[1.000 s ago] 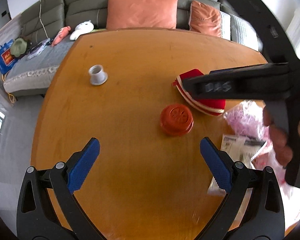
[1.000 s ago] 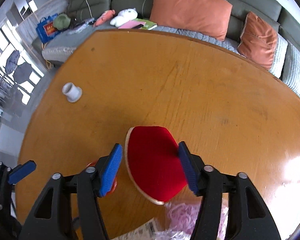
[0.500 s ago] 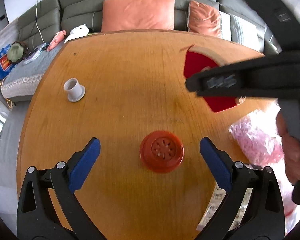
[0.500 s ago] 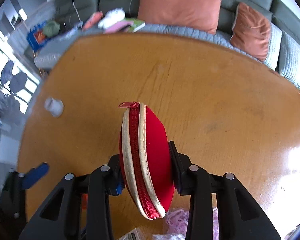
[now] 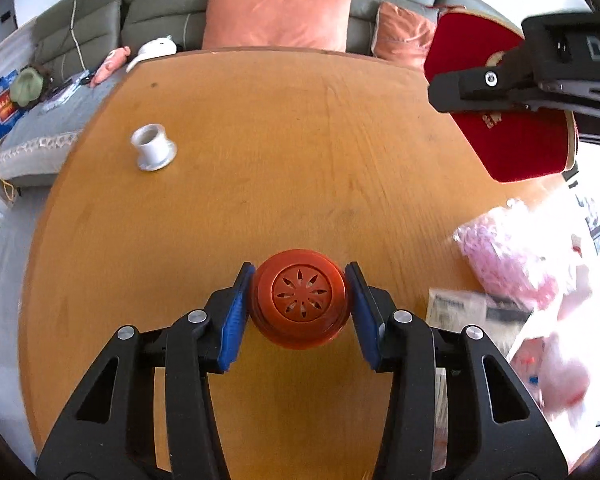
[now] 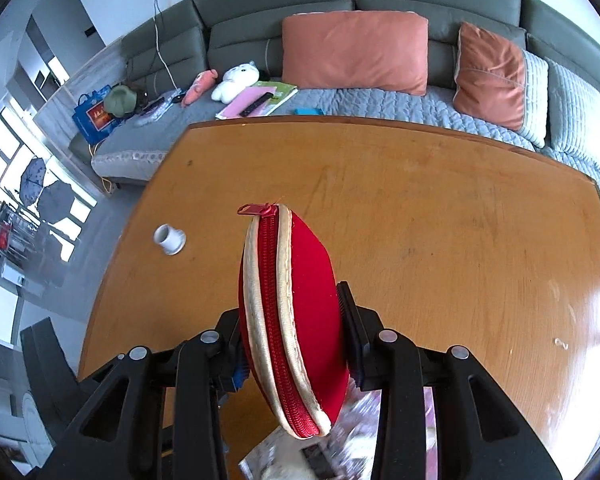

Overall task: Collect trash
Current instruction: 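Grasp the orange lid with the left gripper while the right grasps the red pouch, then carry the lid and pouch over the bin and open both grippers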

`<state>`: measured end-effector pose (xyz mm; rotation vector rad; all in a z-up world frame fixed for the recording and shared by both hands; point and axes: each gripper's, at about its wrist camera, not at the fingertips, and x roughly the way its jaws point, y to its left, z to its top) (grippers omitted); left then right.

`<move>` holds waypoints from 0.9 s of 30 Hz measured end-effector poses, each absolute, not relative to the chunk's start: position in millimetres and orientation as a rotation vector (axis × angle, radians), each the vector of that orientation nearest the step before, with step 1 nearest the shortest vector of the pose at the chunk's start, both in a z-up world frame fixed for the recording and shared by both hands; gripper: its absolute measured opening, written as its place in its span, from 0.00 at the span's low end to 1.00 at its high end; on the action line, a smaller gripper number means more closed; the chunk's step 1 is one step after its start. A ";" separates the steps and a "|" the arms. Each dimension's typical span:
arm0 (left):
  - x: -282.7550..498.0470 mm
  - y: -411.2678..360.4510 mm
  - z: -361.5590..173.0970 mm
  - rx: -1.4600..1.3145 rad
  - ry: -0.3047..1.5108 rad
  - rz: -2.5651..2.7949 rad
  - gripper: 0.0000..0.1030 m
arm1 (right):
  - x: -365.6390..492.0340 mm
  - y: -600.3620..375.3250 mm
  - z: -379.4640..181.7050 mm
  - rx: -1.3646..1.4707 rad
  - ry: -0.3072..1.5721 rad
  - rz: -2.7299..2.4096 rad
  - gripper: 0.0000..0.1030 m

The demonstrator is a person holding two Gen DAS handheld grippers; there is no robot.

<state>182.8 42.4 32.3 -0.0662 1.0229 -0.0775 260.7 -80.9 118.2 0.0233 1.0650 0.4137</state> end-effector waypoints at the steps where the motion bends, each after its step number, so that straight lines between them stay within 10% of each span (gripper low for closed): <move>1: 175.4 46.7 36.1 -0.065 1.015 -0.075 0.44 | 255.1 -77.5 120.8 0.020 1.063 0.417 0.37; 27: -15.1 252.2 73.0 -0.203 0.939 0.222 0.45 | 87.5 150.6 122.7 -0.121 1.103 0.749 0.38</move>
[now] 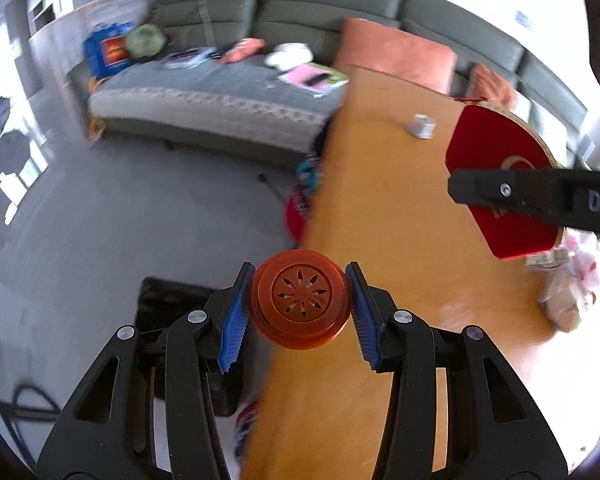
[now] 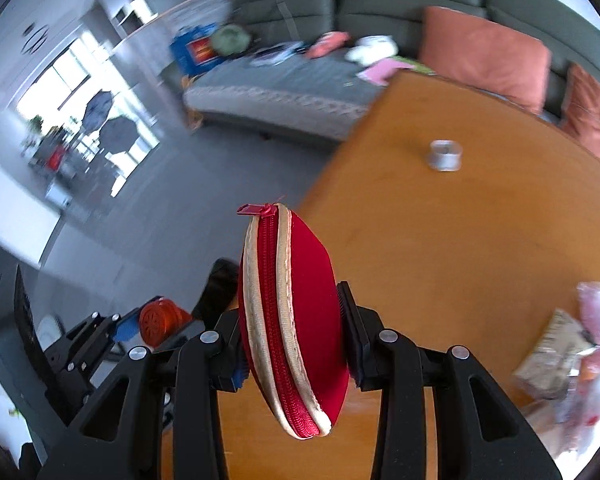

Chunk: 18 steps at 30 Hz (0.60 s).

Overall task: Collect trash
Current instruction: 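Carry the lid and pouch over the bin and open both grippers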

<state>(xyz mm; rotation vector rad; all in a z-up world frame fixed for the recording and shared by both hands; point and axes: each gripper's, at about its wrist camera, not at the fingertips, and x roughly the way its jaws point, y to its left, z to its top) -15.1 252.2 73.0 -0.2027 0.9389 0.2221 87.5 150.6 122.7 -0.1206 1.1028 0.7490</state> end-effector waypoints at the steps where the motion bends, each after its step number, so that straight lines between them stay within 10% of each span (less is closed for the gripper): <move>1: -24.8 264.6 72.1 -0.214 0.943 0.254 0.45 | 81.3 162.7 122.4 -0.131 1.105 0.771 0.38; 18: -112.2 415.4 37.2 -0.385 1.008 0.525 0.53 | 16.5 348.5 88.0 -0.318 1.148 0.985 0.46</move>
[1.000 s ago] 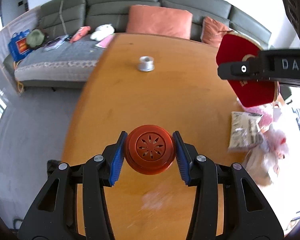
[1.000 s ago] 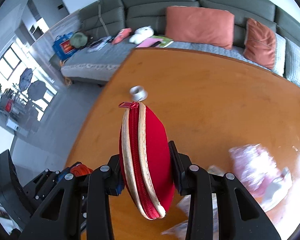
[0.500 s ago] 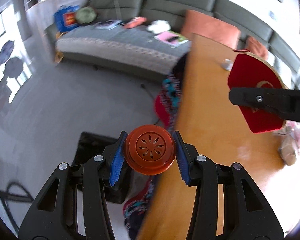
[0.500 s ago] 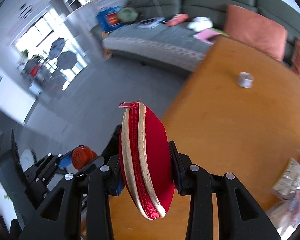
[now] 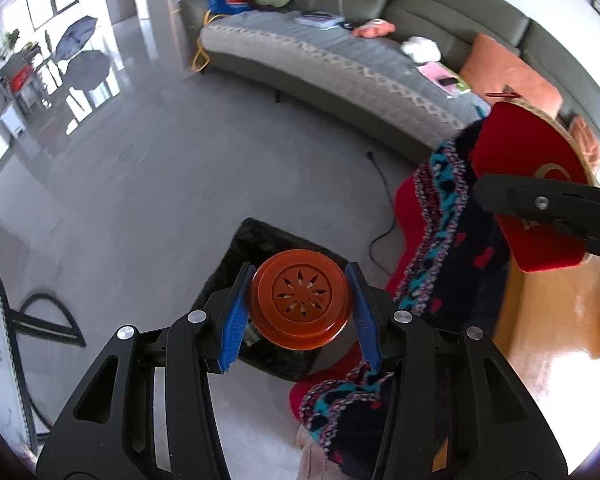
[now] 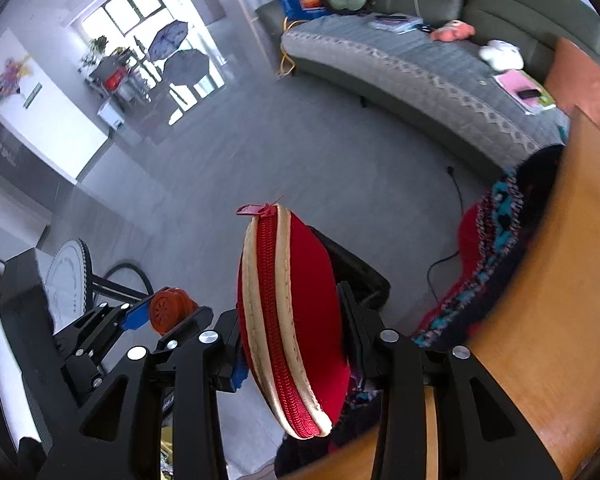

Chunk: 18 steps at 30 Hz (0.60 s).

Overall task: Collect trash
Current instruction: 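Carry the lid and pouch over the bin and open both grippers, then move both open grippers back toward the remaining trash on the table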

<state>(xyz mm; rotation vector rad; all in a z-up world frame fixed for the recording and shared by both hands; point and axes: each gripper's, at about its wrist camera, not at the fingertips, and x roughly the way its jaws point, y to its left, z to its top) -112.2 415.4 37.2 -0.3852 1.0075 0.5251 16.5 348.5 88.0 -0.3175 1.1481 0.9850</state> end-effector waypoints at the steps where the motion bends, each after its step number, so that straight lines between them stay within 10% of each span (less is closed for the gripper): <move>1: -116.3 423.6 36.4 -0.401 1.006 0.529 0.66 | 16.0 355.4 85.5 -0.326 1.145 0.978 0.61; 2: -119.3 431.3 36.2 -0.415 1.004 0.545 0.96 | 14.3 363.0 84.7 -0.330 1.129 0.970 0.63; 18: -130.4 465.2 18.5 -0.537 1.038 0.596 0.94 | 10.4 364.1 78.0 -0.316 1.152 0.955 0.63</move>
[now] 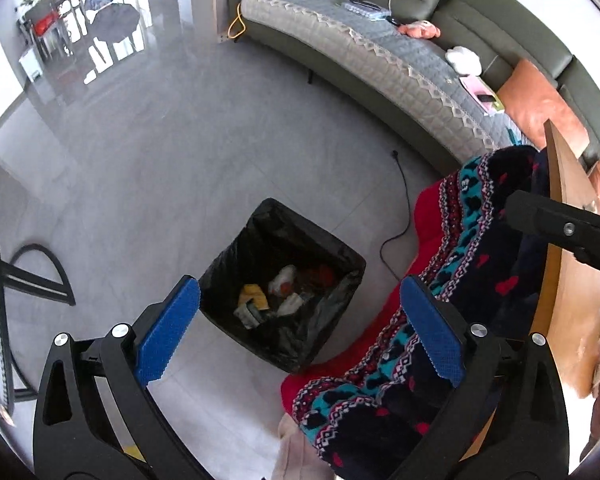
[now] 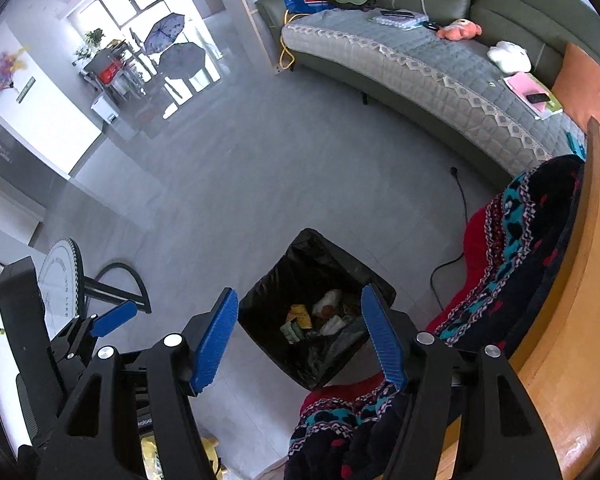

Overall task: Collect trash
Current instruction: 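Move both open grippers back toward the remaining trash on the table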

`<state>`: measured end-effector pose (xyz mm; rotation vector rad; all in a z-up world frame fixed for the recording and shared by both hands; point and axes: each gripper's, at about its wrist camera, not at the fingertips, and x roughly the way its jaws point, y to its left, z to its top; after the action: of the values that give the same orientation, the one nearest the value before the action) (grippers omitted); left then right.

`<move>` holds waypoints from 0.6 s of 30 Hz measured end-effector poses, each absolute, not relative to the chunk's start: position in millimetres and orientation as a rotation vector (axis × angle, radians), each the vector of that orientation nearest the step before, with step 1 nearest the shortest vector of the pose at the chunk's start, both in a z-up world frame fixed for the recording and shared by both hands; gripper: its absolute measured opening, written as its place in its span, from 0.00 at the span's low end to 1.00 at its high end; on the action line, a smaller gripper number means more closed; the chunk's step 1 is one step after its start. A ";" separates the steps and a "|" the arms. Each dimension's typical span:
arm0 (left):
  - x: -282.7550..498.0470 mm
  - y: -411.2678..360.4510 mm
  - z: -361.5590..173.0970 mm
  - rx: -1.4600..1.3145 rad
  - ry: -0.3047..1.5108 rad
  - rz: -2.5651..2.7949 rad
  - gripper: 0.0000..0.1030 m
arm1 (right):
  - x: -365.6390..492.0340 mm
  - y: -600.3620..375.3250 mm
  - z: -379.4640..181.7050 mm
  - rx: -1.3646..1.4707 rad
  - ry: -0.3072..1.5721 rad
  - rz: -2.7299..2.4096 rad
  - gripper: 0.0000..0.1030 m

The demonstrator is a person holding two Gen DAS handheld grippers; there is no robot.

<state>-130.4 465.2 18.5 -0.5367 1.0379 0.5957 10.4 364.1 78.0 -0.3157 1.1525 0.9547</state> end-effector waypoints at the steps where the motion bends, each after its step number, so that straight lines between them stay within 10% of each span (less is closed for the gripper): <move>1: -129.0 463.2 19.1 -0.532 1.038 0.589 0.94 | 10.0 362.3 79.5 -0.312 1.152 0.950 0.63; 18: -79.4 391.6 53.6 -0.367 1.013 0.456 0.94 | 40.3 263.7 112.2 -0.188 1.096 0.824 0.63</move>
<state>-79.4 391.6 53.6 -0.3666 1.0134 0.4556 40.3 263.7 112.2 -0.1880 1.0960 0.8245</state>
